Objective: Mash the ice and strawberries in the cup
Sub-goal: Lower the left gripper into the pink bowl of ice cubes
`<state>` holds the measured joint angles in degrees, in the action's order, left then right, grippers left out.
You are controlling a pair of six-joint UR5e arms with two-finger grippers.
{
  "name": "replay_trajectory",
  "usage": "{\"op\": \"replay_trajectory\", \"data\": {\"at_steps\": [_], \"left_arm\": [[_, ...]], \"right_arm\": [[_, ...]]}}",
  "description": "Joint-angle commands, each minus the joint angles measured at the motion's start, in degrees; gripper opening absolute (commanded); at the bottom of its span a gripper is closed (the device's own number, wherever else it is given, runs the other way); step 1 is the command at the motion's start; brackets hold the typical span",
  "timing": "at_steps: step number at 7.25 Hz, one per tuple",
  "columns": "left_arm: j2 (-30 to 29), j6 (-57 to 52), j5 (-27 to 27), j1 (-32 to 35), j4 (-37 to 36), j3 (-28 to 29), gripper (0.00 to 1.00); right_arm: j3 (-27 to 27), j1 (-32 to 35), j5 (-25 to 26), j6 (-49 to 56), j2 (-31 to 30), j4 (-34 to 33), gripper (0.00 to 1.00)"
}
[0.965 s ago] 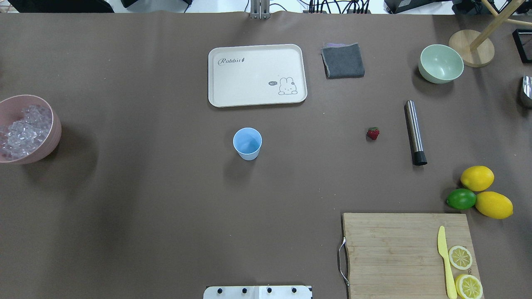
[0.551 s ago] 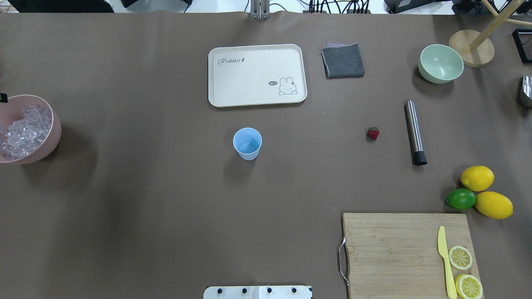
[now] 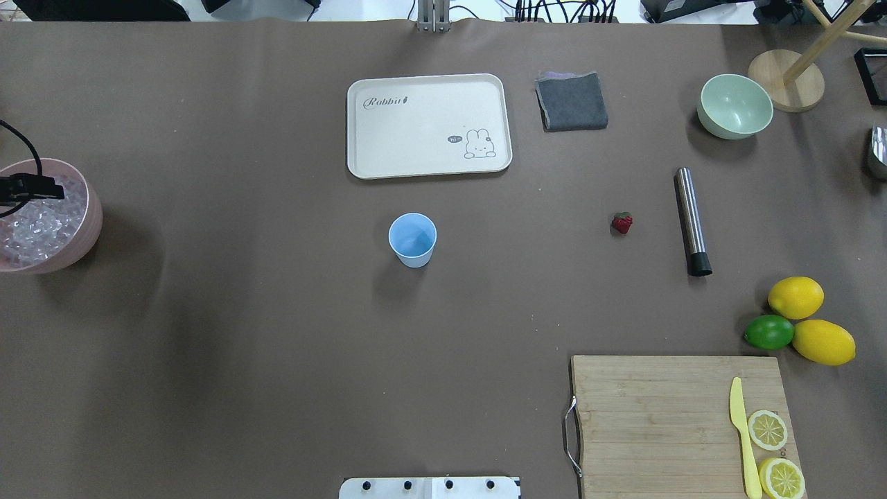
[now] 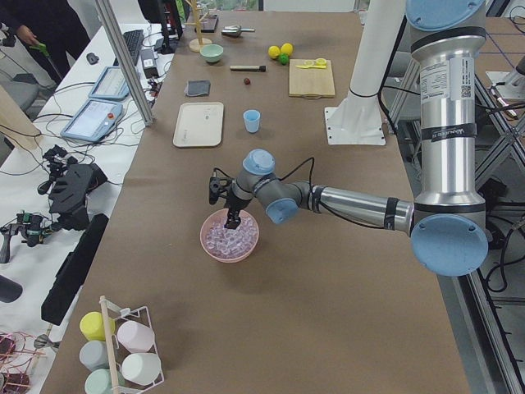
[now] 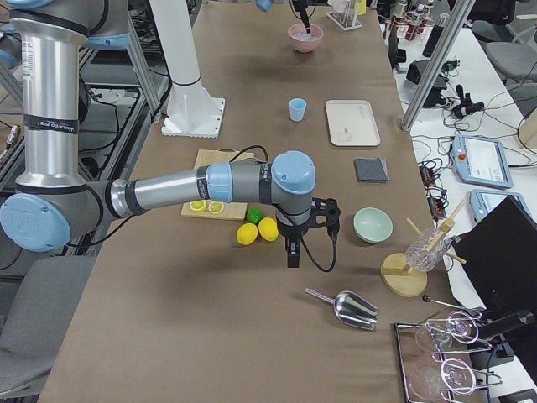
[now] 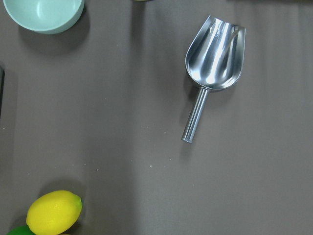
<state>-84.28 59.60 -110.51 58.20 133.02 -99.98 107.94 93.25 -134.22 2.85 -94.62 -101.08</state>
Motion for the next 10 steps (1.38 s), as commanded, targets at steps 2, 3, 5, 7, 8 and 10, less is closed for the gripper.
{"op": "replay_trajectory", "data": {"at_steps": [2, 3, 5, 7, 8, 10], "left_arm": [[0.3, 2.5, 1.1, -2.1, 0.7, 0.2, 0.79], [0.7, 2.5, 1.1, -2.1, 0.7, 0.3, 0.69], [1.5, -0.5, 0.9, -2.0, 0.8, 0.8, 0.68], [2.2, -0.5, 0.9, -1.9, 0.8, 0.7, 0.68], [2.2, -0.4, 0.9, -1.9, 0.8, 0.7, 0.68], [2.0, -0.1, 1.1, -2.0, 0.8, 0.9, 0.68]], "right_arm": [[0.1, 0.0, 0.1, -0.2, 0.3, 0.0, 1.00], [0.2, 0.0, 0.2, -0.2, 0.4, 0.0, 1.00], [0.2, 0.0, 0.2, -0.2, 0.5, 0.0, 1.00], [0.3, 0.0, 0.2, -0.2, 0.5, 0.0, 1.00], [0.3, 0.0, 0.2, -0.2, 0.5, 0.0, 1.00], [0.3, 0.0, 0.2, -0.1, 0.4, 0.0, 1.00]]}}
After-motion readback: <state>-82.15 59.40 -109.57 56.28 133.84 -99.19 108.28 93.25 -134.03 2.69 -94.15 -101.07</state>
